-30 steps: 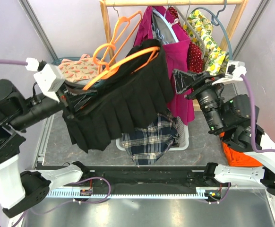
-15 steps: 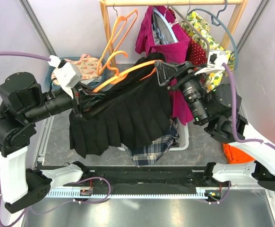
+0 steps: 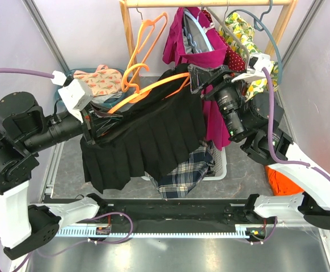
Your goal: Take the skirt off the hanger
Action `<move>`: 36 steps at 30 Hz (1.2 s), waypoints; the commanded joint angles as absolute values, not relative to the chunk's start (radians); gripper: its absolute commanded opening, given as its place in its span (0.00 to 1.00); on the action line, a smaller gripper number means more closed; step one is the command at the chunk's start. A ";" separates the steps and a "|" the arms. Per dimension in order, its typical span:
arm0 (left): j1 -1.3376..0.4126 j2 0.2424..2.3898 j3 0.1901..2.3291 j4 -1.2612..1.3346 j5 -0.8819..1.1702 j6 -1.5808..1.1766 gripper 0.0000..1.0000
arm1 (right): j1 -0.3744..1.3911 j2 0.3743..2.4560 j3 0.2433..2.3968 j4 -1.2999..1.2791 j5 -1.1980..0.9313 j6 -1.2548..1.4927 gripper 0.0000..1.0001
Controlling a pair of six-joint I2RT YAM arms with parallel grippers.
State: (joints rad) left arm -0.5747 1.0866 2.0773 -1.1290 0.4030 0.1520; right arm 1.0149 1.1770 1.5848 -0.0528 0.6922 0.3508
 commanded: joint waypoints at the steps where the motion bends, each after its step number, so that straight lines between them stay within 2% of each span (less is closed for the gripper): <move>1: -0.577 1.071 2.082 -1.054 0.430 0.147 0.02 | 0.996 1.203 1.635 -0.048 0.660 0.356 0.69; 5: -0.577 1.069 2.082 -1.055 0.437 0.144 0.02 | 0.982 1.223 1.646 -0.063 0.624 0.379 0.67; 8: -0.577 1.068 2.080 -1.052 0.437 0.144 0.02 | 0.971 1.241 1.655 -0.083 0.597 0.405 0.60; 11: -0.577 1.069 2.080 -1.052 0.437 0.144 0.02 | 0.960 1.250 1.655 -0.094 0.580 0.425 0.47; 12: -0.577 1.069 2.077 -1.052 0.437 0.147 0.02 | 0.956 1.250 1.652 -0.097 0.577 0.426 0.36; 15: -0.577 1.063 2.068 -1.054 0.433 0.150 0.02 | 0.950 1.244 1.655 -0.095 0.575 0.425 0.15; 18: -0.578 1.058 2.057 -1.054 0.431 0.153 0.02 | 0.945 1.241 1.680 -0.101 0.577 0.405 0.06; 23: -0.577 1.052 2.005 -1.054 0.457 0.155 0.02 | 0.945 1.281 1.787 -0.129 0.563 0.362 0.02; 30: -0.577 1.061 1.862 -1.071 0.491 0.192 0.02 | 0.945 1.407 2.041 -0.225 0.405 0.368 0.00; 36: -0.577 1.109 1.927 -1.063 0.492 0.204 0.02 | 0.948 1.419 2.005 -0.241 0.310 0.449 0.00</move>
